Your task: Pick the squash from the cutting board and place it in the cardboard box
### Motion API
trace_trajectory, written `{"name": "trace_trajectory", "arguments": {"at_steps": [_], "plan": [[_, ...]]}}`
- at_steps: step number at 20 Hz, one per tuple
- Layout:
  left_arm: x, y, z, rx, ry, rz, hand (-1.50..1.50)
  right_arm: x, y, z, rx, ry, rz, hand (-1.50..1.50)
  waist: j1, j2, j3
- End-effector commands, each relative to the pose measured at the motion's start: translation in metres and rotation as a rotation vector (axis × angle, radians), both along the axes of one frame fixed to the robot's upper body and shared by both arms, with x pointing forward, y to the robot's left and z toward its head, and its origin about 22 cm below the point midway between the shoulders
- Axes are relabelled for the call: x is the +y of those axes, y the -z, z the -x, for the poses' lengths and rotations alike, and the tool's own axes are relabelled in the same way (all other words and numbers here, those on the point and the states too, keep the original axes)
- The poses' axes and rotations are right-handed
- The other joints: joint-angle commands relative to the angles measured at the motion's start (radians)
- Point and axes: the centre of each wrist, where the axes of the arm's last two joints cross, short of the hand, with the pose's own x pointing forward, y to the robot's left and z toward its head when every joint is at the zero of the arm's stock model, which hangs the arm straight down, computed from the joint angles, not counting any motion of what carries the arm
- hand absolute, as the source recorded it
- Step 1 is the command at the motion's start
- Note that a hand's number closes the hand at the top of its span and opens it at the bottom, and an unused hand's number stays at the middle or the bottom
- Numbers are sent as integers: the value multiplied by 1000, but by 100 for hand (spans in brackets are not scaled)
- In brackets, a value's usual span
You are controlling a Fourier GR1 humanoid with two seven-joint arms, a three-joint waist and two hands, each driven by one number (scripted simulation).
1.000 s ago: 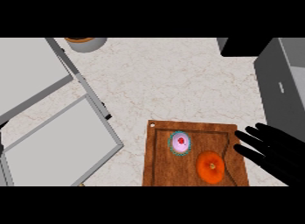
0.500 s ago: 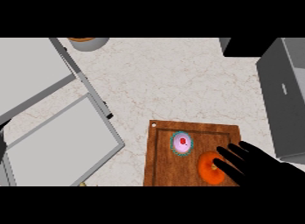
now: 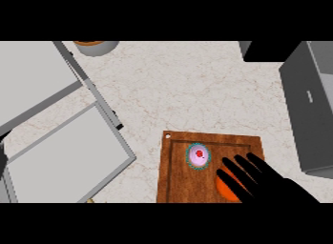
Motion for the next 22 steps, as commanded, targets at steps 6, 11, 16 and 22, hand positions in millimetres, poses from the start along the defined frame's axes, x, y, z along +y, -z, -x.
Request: {"name": "trace_trajectory", "arguments": {"at_steps": [6,11,16,22], "plan": [[-28,39,-1,24,93,50,0,26,30,-17,-51,8,64,-150,-7,14,-12],[-39,43,15,33,112,46,0,32,49,-5,-51,39,101,-150,-8,10,-11],[-33,48,5,37,92,48,0,23,56,-17,-37,21,77,-150,-15,13,-11],[-40,42,20,34,79,74,0,23,93,-14,15,15,83,-150,-6,10,-10]]}}
